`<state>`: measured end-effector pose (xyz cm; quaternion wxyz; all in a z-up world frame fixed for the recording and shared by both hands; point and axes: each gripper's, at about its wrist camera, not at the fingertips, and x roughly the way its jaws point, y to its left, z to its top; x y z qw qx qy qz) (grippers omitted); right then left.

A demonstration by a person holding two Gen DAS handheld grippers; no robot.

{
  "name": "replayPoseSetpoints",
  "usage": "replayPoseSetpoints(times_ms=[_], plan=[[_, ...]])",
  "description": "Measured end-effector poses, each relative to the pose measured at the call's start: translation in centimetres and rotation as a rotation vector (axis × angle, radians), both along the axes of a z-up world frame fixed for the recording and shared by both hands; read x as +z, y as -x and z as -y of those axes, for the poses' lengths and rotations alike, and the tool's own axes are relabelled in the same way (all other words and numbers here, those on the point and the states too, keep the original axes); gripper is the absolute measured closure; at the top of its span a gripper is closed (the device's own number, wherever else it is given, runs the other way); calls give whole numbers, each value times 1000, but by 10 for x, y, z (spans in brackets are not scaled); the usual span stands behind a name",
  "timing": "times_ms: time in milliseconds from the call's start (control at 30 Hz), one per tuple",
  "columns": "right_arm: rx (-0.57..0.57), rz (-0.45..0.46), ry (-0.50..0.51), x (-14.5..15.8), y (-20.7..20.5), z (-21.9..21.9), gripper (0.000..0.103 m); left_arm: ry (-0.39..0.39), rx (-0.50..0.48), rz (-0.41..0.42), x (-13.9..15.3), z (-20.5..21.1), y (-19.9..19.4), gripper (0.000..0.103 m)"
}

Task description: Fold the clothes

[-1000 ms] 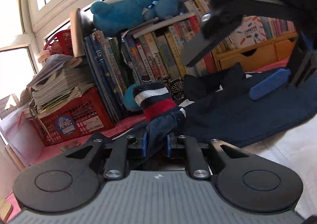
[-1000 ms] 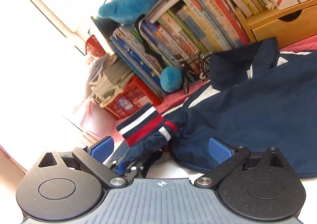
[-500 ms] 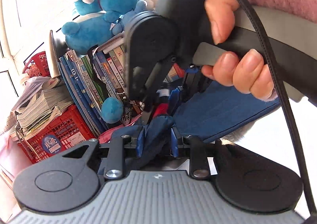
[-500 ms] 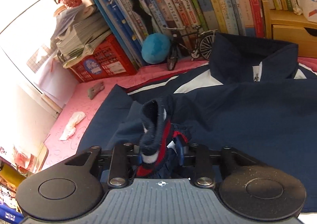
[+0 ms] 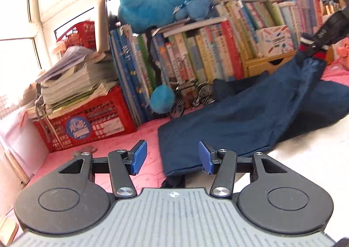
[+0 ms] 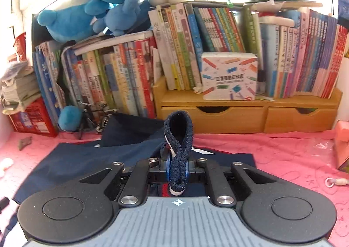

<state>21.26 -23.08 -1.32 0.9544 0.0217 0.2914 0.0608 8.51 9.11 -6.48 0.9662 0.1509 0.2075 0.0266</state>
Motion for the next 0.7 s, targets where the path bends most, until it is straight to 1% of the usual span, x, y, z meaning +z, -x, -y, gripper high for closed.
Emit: replayPoseSetpoints(times_ms=[100, 200, 233, 333, 367, 400, 433, 467, 500, 533, 567, 600, 633, 667, 700], plan=[[-22, -37, 50, -26, -1, 8, 88, -6, 55, -84, -15, -11, -14, 51], [-47, -76, 105, -55, -2, 11, 86, -55, 55, -140, -29, -12, -15, 51], [-55, -84, 120, -63, -3, 11, 85, -63, 36, -144, -30, -12, -13, 51], [-73, -89, 111, -76, -2, 15, 85, -65, -53, -132, -26, -11, 0, 52], [-80, -90, 102, -79, -2, 16, 85, -52, -111, -130, -23, -12, 4, 47], [-87, -88, 76, -79, -3, 18, 85, -36, -178, -137, -20, -11, 6, 38], [-92, -89, 54, -79, -4, 20, 85, -36, -220, -148, -19, -9, 5, 35], [-93, -90, 35, -78, -5, 21, 85, -70, -216, -154, -21, -6, 0, 34], [-96, -88, 23, -77, -7, 22, 85, -120, -189, -157, -25, -2, -6, 35], [-100, -84, 19, -76, -7, 22, 85, -174, -135, -151, -29, 1, -15, 35], [-102, -79, 18, -74, -8, 21, 85, -197, -65, -147, -32, -3, -25, 37], [-102, -71, 19, -73, -7, 20, 85, -199, 7, -147, -33, -11, -36, 38], [-97, -62, 23, -71, -6, 19, 85, -181, 70, -149, -34, -20, -44, 38], [-87, -52, 28, -70, -3, 18, 85, -158, 118, -146, -33, -31, -48, 38], [-70, -47, 31, -69, -2, 16, 85, -148, 142, -145, -33, -39, -49, 37]])
